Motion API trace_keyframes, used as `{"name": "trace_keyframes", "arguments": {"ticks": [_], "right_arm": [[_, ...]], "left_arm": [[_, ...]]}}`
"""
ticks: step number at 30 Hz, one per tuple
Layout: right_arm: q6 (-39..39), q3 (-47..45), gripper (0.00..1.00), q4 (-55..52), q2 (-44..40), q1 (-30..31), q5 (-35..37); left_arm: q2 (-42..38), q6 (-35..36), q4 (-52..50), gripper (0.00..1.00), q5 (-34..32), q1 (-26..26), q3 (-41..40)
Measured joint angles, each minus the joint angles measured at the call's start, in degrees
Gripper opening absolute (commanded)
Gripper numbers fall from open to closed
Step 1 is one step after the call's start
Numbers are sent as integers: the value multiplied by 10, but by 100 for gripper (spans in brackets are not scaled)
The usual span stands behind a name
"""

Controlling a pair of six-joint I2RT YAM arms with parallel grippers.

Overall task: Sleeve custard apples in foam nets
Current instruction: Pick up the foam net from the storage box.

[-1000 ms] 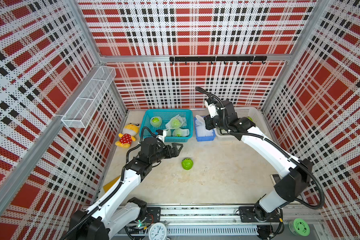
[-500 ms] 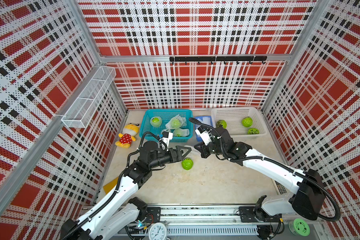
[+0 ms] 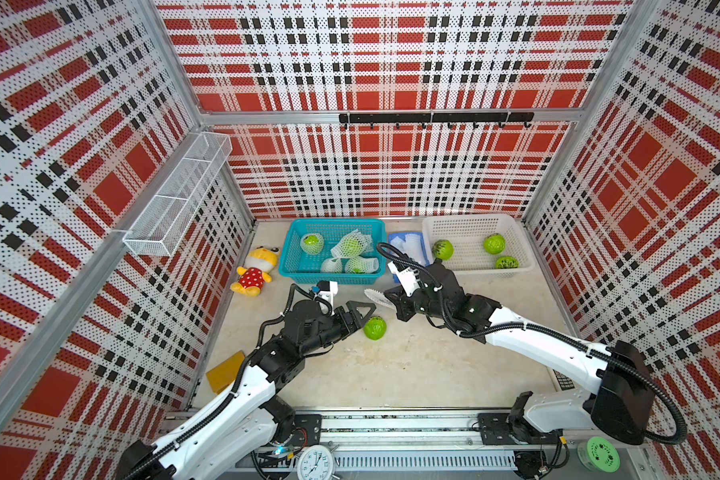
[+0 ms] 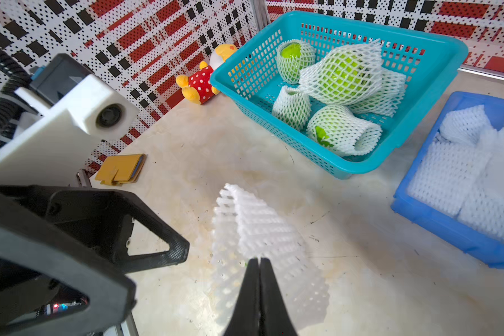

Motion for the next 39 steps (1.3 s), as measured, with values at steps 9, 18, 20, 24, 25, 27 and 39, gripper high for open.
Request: {"name": "trace_keyframes", "arguments": {"ticks": [9, 18, 20, 24, 25, 27, 39], "right_arm": [[-7, -1, 0, 8, 0, 12, 11], [-20, -7, 0, 10, 0, 30, 20], [-21, -8, 0, 10, 0, 33, 24], [-22, -8, 0, 12, 0, 36, 31], [-22, -8, 0, 14, 0, 36, 32], [-22, -8, 0, 15, 0, 36, 35], [-21, -8, 0, 19, 6, 39, 48]], "left_arm": [[16, -21, 12, 69, -31, 0, 0], [31, -30, 29, 64, -40, 14, -1], [34, -32, 29, 63, -41, 15, -1], [36, -34, 29, 62, -43, 15, -1], [36, -34, 30, 61, -44, 15, -1], [36, -35, 31, 61, -45, 15, -1], [41, -38, 37, 57, -49, 9, -2]]}}
